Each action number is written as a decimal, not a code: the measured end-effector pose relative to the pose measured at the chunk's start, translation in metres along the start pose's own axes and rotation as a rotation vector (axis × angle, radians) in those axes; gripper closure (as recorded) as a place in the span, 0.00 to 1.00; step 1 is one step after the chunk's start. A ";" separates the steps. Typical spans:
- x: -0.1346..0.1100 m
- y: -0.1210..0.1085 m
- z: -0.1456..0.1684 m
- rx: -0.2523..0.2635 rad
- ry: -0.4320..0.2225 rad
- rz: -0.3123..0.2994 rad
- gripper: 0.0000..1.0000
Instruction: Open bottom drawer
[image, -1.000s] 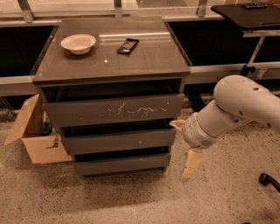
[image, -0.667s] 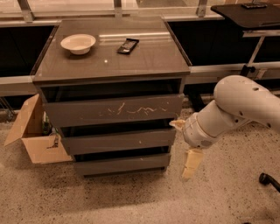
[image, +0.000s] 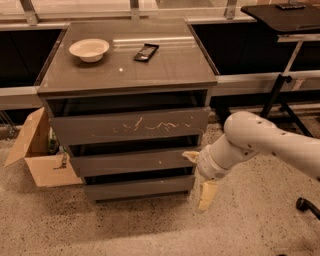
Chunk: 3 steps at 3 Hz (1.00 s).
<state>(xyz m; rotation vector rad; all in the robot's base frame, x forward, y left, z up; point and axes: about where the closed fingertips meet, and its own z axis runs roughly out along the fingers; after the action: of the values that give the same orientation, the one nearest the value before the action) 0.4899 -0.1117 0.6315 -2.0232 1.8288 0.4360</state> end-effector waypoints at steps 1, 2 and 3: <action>0.018 -0.007 0.060 -0.054 -0.061 -0.048 0.00; 0.033 -0.012 0.113 -0.093 -0.131 -0.067 0.00; 0.054 -0.013 0.175 -0.133 -0.210 -0.041 0.00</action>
Offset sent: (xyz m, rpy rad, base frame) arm 0.0299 0.0397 -0.1895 0.2113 0.1083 0.1563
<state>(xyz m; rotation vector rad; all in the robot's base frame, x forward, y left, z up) 0.5125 -0.0755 0.4528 -2.0101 1.6691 0.7461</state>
